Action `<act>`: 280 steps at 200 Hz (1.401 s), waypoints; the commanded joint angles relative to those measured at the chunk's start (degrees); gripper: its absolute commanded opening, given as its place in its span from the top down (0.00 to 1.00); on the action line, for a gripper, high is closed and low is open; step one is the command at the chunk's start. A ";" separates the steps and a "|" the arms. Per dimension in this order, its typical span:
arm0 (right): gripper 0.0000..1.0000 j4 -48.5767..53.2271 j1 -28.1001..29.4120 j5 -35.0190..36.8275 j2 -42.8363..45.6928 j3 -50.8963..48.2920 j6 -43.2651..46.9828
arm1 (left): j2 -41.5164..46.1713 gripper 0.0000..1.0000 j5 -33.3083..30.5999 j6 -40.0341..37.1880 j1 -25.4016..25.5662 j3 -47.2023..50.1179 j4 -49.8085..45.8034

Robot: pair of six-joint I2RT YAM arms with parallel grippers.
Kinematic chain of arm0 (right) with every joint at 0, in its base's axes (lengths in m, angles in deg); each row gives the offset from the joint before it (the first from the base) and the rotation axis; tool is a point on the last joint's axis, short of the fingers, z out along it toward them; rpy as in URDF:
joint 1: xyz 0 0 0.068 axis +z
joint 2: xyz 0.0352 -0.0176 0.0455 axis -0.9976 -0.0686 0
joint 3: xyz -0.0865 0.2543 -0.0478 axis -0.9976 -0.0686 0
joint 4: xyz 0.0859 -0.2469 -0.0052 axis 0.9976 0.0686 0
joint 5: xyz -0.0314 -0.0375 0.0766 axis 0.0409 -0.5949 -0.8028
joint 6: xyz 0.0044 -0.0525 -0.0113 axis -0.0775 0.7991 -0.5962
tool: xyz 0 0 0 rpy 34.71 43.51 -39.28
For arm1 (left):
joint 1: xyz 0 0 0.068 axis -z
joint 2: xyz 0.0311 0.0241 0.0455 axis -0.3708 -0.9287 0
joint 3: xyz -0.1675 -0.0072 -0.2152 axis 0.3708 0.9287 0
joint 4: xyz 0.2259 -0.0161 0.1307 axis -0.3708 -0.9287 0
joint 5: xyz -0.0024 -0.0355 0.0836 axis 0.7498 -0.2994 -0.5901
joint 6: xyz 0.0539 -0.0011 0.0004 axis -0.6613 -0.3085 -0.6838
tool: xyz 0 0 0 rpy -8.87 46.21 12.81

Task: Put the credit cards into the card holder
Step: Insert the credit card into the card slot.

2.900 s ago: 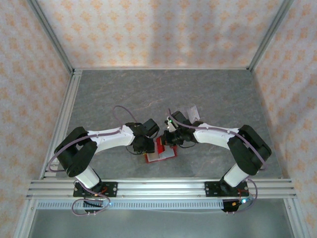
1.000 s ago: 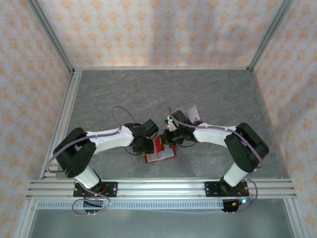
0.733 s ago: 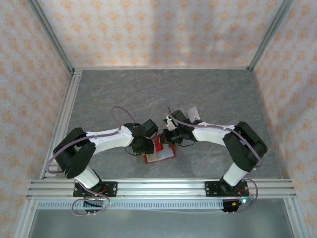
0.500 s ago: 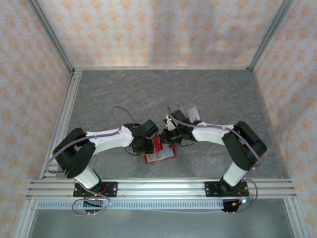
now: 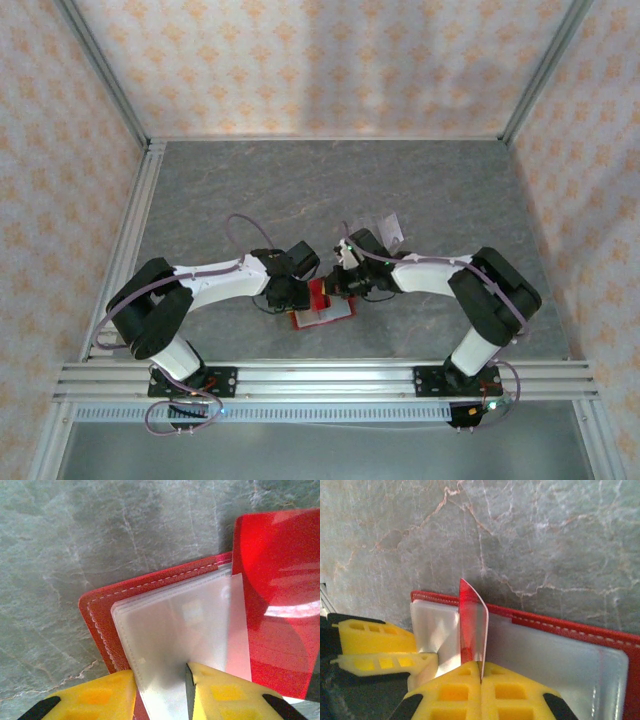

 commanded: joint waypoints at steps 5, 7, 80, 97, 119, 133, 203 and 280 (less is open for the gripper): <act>1.00 2.96 0.05 0.59 1.03 -2.61 1.15 | -1.01 0.68 -1.96 0.73 0.38 0.98 -3.07; 1.00 3.02 0.05 0.56 1.05 -2.72 1.25 | -1.06 0.68 -1.97 0.71 0.39 1.01 -3.03; 1.00 5.97 1.07 -1.52 -0.38 -1.73 3.92 | -1.70 0.68 -1.97 0.31 0.36 0.08 -3.32; 1.00 6.46 1.78 -2.01 -1.57 -0.63 4.30 | -1.90 0.68 -1.84 0.35 0.37 -0.12 -3.32; 1.00 6.43 2.25 -2.05 -2.51 0.04 4.22 | -2.07 0.68 -1.81 0.22 0.34 -0.33 -3.36; 1.00 6.17 2.34 -2.14 -2.77 0.21 4.14 | -2.10 0.68 -1.81 0.28 0.41 -0.36 -3.20; 1.00 7.54 2.86 -2.60 -2.63 0.35 4.84 | -1.66 0.68 -2.15 0.22 0.37 -0.16 -3.82; 1.00 10.70 2.16 -1.60 1.26 -1.43 5.88 | -1.37 0.68 -1.96 0.88 0.42 0.93 -2.88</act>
